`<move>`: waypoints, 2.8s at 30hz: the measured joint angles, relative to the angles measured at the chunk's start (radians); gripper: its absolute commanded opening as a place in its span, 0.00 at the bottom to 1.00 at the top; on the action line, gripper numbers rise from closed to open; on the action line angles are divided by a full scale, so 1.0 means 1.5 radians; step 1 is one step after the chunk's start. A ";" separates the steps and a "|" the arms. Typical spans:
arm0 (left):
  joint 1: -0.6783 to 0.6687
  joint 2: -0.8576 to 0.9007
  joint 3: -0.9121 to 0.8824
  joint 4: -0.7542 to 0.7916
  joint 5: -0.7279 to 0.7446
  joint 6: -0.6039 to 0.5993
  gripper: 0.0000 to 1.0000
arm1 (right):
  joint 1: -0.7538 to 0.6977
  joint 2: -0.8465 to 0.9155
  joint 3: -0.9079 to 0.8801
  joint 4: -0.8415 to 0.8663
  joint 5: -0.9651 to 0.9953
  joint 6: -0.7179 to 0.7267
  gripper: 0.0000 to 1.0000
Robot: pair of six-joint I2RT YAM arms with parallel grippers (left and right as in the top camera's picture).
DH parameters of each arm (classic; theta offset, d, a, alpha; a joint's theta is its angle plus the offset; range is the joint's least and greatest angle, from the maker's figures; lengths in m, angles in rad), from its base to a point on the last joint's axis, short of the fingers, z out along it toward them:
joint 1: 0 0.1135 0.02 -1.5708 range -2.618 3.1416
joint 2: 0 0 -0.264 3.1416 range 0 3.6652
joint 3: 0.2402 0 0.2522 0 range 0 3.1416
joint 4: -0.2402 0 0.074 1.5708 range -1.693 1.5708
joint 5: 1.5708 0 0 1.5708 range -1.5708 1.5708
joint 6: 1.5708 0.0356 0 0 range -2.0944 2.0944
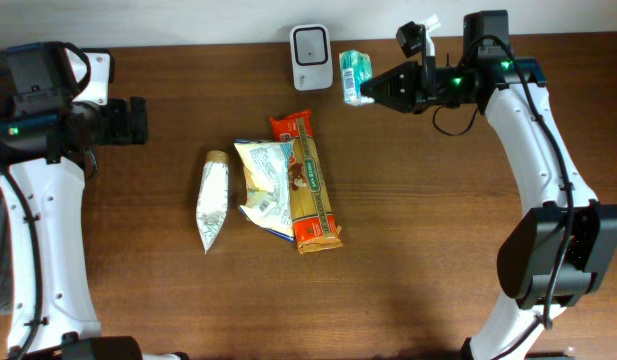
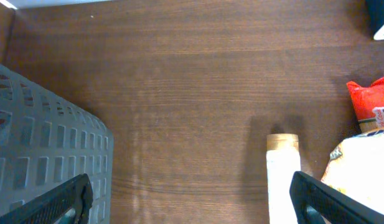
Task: Scan the item barcode
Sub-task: 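Carry the tissue pack with the right gripper over the barcode scanner, then lower the tissue pack to the right side and open the right gripper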
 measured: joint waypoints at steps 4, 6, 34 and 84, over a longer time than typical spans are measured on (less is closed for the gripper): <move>0.000 0.000 0.000 0.001 0.000 0.000 0.99 | 0.000 0.000 0.000 0.054 -0.002 0.060 0.04; 0.000 0.000 0.000 0.000 0.000 0.000 0.99 | 0.000 0.000 0.000 0.073 -0.002 0.069 0.04; 0.000 0.000 0.000 0.003 0.000 0.000 0.99 | 0.267 0.209 0.477 -0.040 1.314 -0.197 0.04; 0.000 0.000 0.000 0.001 0.000 0.000 0.99 | 0.129 0.082 0.458 -0.578 1.130 -0.052 0.04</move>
